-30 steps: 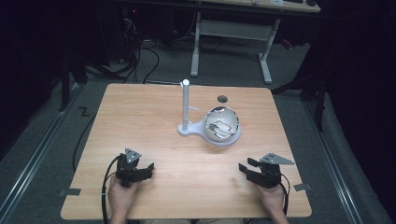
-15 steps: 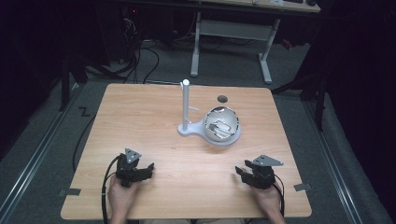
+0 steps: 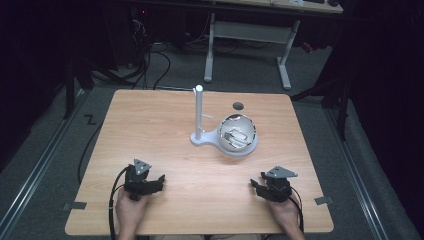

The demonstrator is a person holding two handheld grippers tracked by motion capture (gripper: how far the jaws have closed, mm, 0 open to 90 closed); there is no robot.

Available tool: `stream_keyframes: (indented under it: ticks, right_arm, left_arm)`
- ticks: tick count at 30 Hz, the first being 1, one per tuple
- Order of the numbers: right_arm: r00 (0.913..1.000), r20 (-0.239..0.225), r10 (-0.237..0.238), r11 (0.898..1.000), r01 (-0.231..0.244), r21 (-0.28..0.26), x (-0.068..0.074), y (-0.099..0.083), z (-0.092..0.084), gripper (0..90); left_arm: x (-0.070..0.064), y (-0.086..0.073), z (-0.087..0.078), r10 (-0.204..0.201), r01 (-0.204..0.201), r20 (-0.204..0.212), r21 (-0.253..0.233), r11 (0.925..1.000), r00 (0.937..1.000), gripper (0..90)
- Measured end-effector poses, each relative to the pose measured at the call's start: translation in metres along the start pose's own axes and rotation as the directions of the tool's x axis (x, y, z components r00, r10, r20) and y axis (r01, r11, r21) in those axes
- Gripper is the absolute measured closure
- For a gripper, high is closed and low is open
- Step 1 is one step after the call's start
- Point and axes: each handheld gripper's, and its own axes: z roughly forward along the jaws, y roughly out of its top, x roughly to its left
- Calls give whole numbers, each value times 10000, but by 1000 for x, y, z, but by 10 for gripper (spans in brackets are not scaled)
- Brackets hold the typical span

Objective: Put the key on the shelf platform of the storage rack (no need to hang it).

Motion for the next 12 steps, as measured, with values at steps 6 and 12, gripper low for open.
stream_keyframes:
  ticks: [6,12]
  right_arm:
    - [10000,-27,34,10000,-34,17,-1,0,1,448]
    - [10000,-52,18,10000,-18,25,-1,0,1,446]
  left_arm:
    - [0,0,0,-15,15,1,-9,10000,10000,190]
    - [0,0,0,-22,22,4,-9,10000,10000,191]
